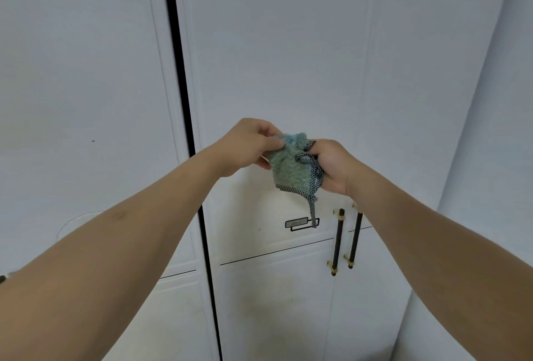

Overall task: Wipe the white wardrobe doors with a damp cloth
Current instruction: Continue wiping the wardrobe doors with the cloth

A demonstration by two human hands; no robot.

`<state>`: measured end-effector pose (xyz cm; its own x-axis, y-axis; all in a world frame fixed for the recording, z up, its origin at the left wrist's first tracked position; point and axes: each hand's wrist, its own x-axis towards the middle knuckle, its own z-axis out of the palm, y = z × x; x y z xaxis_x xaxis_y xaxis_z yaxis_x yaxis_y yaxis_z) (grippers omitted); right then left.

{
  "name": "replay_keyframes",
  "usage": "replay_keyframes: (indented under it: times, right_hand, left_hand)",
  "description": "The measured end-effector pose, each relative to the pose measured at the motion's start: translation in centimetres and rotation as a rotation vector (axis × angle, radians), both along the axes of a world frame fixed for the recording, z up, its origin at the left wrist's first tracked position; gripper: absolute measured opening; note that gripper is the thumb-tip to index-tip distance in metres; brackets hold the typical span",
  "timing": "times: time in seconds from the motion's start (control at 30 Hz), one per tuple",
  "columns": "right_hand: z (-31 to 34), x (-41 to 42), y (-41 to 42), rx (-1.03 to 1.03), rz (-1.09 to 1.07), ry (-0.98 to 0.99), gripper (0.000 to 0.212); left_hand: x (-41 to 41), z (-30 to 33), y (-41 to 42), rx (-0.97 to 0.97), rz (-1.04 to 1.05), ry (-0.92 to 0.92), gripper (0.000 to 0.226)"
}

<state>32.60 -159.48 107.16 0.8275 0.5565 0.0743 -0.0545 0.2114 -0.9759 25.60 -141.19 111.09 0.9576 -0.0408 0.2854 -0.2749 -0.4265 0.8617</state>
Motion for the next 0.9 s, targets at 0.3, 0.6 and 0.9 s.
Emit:
replay_keyframes:
  times: [0.3,0.6,0.9]
  right_hand:
    - [-0.8,-0.2,-3.0,-0.207,-0.114,-0.325,0.043]
    - [0.1,3.0,-6.0,-0.296,-1.002,-0.487,0.023]
    - [-6.6,5.0,1.6,-0.429,-0.841,-0.566,0.031]
  left_hand:
    - [1.5,0.2,-3.3,-0.007,0.15,-0.067,0.009]
    - [1.3,0.3,-1.8,0.221,0.466,-0.294,0.022]
    - [-1.0,-1.4,1.4,0.597,0.565,-0.397,0.031]
